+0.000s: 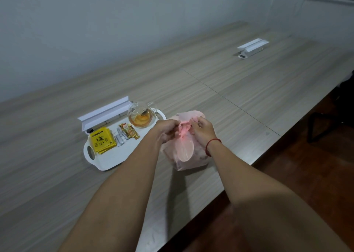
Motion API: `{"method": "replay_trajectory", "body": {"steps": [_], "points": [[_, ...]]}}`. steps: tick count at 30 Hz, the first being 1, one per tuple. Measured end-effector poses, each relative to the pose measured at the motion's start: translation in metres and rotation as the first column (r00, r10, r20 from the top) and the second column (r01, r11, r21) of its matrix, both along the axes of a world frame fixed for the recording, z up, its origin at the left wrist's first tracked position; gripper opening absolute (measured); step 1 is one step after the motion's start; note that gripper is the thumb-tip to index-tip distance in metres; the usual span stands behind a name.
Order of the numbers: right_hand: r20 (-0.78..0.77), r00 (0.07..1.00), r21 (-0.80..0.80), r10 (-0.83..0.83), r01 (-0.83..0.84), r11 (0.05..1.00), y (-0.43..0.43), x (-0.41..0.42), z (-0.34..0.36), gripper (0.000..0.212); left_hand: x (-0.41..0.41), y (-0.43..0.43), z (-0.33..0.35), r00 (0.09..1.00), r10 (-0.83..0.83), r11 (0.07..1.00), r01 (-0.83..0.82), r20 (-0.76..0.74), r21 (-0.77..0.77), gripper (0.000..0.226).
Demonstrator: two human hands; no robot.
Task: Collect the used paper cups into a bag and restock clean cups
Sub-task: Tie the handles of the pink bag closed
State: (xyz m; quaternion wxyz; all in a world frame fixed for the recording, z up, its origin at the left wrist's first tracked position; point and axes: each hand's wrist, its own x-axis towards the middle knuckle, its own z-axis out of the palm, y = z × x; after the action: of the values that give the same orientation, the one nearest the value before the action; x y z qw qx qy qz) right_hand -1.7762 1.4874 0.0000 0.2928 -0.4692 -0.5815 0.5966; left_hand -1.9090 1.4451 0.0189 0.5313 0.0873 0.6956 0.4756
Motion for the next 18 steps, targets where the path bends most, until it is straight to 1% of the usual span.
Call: {"method": "replay_trajectory", "body": {"steps": [2, 3, 6, 8, 10, 11, 12, 13, 14, 15, 17, 18], "points": [[0.052, 0.998, 0.036, -0.043, 0.041, 0.998, -0.003, 0.002, 0.004, 0.021, -0.001, 0.004, -0.005, 0.993, 0.065, 0.997, -0.068, -0.101, -0.026, 0.007], [0.071, 0.995, 0.073, -0.073, 0.067, 0.995, -0.003, 0.003, 0.005, 0.023, -0.002, 0.005, -0.006, 0.984, 0.102, 0.994, -0.108, -0.149, -0.029, 0.009], [0.186, 0.975, 0.163, -0.119, 0.088, 0.983, 0.004, 0.011, -0.001, 0.034, -0.008, 0.003, -0.009, 0.954, 0.204, 0.977, -0.213, -0.221, -0.016, 0.031], [0.230, 0.961, 0.170, -0.151, 0.113, 0.979, 0.006, 0.015, -0.003, 0.038, -0.007, 0.002, -0.012, 0.942, 0.233, 0.970, -0.243, -0.240, -0.013, 0.041], [0.247, 0.952, 0.160, -0.182, 0.146, 0.976, 0.006, 0.018, -0.006, 0.038, -0.005, 0.003, -0.017, 0.930, 0.247, 0.964, -0.264, -0.273, -0.029, 0.047], [0.257, 0.947, 0.160, -0.194, 0.156, 0.975, 0.006, 0.019, -0.005, 0.039, -0.006, 0.002, -0.019, 0.923, 0.245, 0.963, -0.267, -0.298, -0.036, 0.046], [0.261, 0.944, 0.159, -0.201, 0.164, 0.974, 0.008, 0.021, -0.004, 0.039, -0.005, 0.001, -0.019, 0.916, 0.232, 0.965, -0.258, -0.327, -0.038, 0.040], [0.255, 0.944, 0.159, -0.208, 0.171, 0.972, 0.010, 0.023, -0.003, 0.039, -0.005, 0.000, -0.020, 0.906, 0.200, 0.974, -0.225, -0.373, -0.024, 0.029], [0.256, 0.944, 0.145, -0.210, 0.177, 0.973, 0.012, 0.025, -0.003, 0.038, -0.004, -0.001, -0.020, 0.890, 0.141, 0.987, -0.158, -0.433, -0.002, 0.016], [0.259, 0.943, 0.128, -0.210, 0.183, 0.975, 0.015, 0.029, -0.003, 0.037, -0.003, -0.004, -0.019, 0.871, 0.081, 0.997, -0.073, -0.485, 0.036, 0.010], [0.265, 0.946, 0.073, -0.188, 0.175, 0.982, 0.019, 0.035, -0.003, 0.039, -0.002, -0.011, -0.020, 0.835, -0.033, 0.993, 0.091, -0.549, 0.079, 0.014], [0.265, 0.950, 0.045, -0.163, 0.157, 0.987, 0.020, 0.038, -0.002, 0.039, -0.003, -0.015, -0.020, 0.831, -0.076, 0.985, 0.148, -0.551, 0.087, 0.012]]}}
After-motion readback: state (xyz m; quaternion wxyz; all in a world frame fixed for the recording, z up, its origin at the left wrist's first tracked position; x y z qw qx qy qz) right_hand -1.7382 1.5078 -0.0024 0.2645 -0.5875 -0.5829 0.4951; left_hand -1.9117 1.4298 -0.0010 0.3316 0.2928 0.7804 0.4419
